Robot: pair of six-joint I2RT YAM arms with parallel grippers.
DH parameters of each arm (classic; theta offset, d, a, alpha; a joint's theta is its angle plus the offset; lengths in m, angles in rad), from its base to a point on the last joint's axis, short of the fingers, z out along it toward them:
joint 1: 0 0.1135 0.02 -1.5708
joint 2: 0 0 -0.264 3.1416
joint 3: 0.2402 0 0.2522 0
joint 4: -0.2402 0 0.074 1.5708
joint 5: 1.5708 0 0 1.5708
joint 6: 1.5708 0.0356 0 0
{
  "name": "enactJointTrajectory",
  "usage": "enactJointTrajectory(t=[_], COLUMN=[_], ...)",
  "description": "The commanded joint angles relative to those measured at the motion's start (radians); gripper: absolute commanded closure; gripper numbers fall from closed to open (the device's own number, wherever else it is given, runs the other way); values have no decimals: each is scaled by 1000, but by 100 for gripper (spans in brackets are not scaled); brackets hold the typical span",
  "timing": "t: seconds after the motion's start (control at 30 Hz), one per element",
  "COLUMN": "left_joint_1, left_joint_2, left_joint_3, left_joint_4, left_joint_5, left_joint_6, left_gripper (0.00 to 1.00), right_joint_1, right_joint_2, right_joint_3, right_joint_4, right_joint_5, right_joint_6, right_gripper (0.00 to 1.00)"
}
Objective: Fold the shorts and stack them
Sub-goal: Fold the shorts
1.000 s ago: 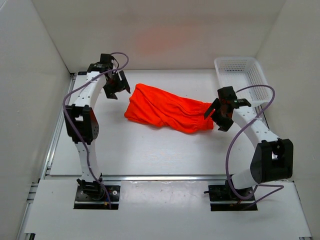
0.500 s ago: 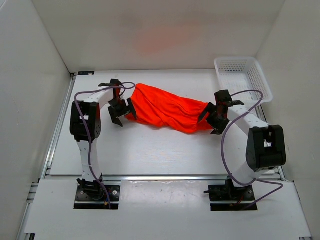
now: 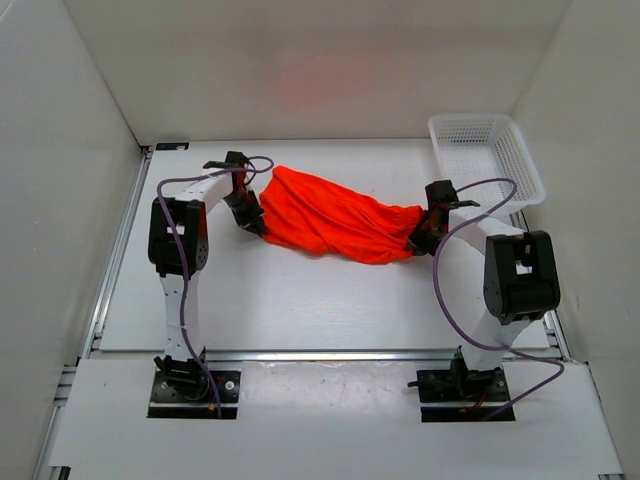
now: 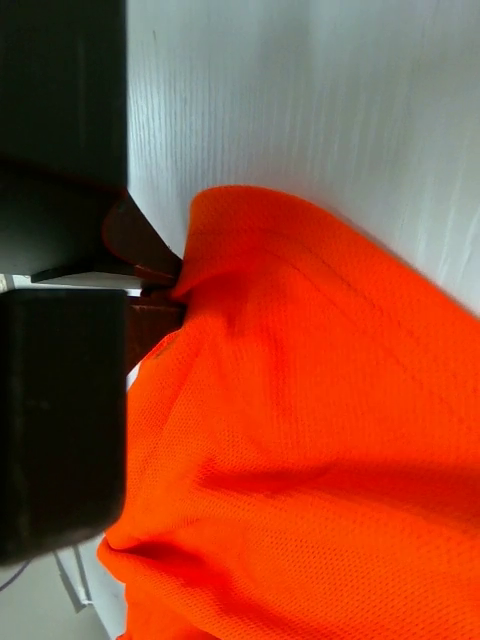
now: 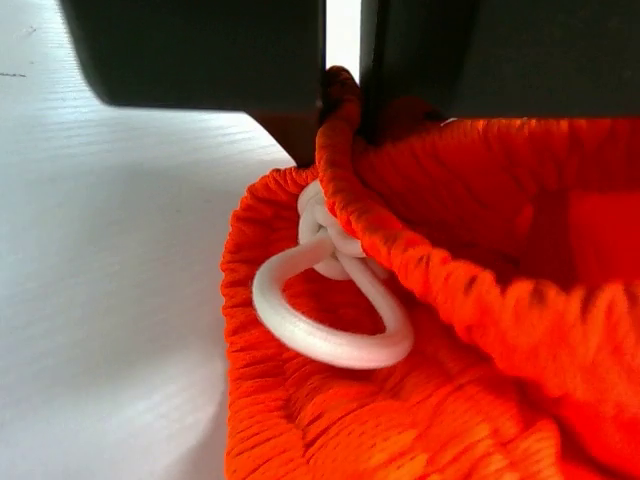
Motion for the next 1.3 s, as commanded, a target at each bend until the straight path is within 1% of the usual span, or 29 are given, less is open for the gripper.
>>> enactJointTrajectory(t=[0.0,0.03,0.17,0.3,0.37,0.4,0.43,0.47,0.5,0.53,0.57,0.6,0.63,0.67,0.7,0.73,0.77,0.8,0.83,0.93,0.97,1.03,1.07,1.13,1.17,1.2,1.27], left_joint_1=[59,75,122,132,132,132,132,141,141,141,141,141,141,130,130,121,121,121,121,112,112,101,89,75,57,56,29], left_joint_2=[-111,-154,-230,-322,-396,-426,-456,-520,-553,-585,-639,-662,-680,-690,-702,-702,-714,-734,-747,-770,-770,-770,-770,-757,-741,-727,-669], left_joint_3=[41,60,103,25,-78,-121,-211,-262,-312,-415,-466,-513,-553,-619,-641,-653,-653,-653,-631,-522,-456,-404,-364,-341,-330,-330,-321], left_joint_4=[-3,-4,-60,-60,-60,-60,-60,-51,-51,-37,-37,-24,-24,-13,-13,-13,-13,-22,-31,-86,-99,-108,-108,-108,-93,-93,-83], left_joint_5=[-76,-76,-76,-66,-94,-103,-114,-135,-135,-148,-148,-148,-139,-105,-82,-64,-53,-53,-65,-128,-141,-151,-160,-160,-160,-160,-151], left_joint_6=[-15,-15,-3,20,29,29,38,38,38,38,23,6,6,-5,-5,-5,6,6,6,6,6,6,6,6,6,6,-3], left_gripper=[90,90,90,90,90,90,90,90,90,90,90,90,90,75,63,48,39,20,17,15,17,19,22,27,32,36,48], right_joint_1=[-5,-5,-5,-5,-5,-5,-5,-5,-5,-5,-5,-5,-5,-5,-5,-5,-5,-5,-5,-5,4,5,5,5,14,14,14], right_joint_2=[-40,-54,-107,-192,-233,-285,-313,-374,-405,-437,-500,-532,-558,-601,-618,-632,-661,-675,-701,-749,-749,-749,-740,-730,-730,-730,-721], right_joint_3=[56,69,178,169,114,87,58,24,-54,-97,-143,-236,-280,-318,-369,-384,-385,-385,-371,-298,-279,-230,-214,-193,-193,-193,-233], right_joint_4=[19,-3,-98,-190,-216,-228,-254,-268,-279,-288,-288,-288,-288,-288,-300,-316,-328,-343,-374,-429,-429,-438,-448,-448,-404,-379,-305], right_joint_5=[17,8,-1,-14,-23,-23,-23,-23,-23,-23,-32,-41,-41,-41,-31,-31,-22,-5,6,63,74,83,97,97,107,120,120], right_joint_6=[-27,-39,-77,-87,-96,-96,-96,-96,-85,-85,-74,-62,-62,-62,-51,-51,-51,-51,-62,-83,-84,-94,-94,-75,-64,-51,-28], right_gripper=[99,99,99,99,99,99,99,99,99,99,99,99,95,64,47,33,23,11,9,8,8,8,10,26,33,51,68])
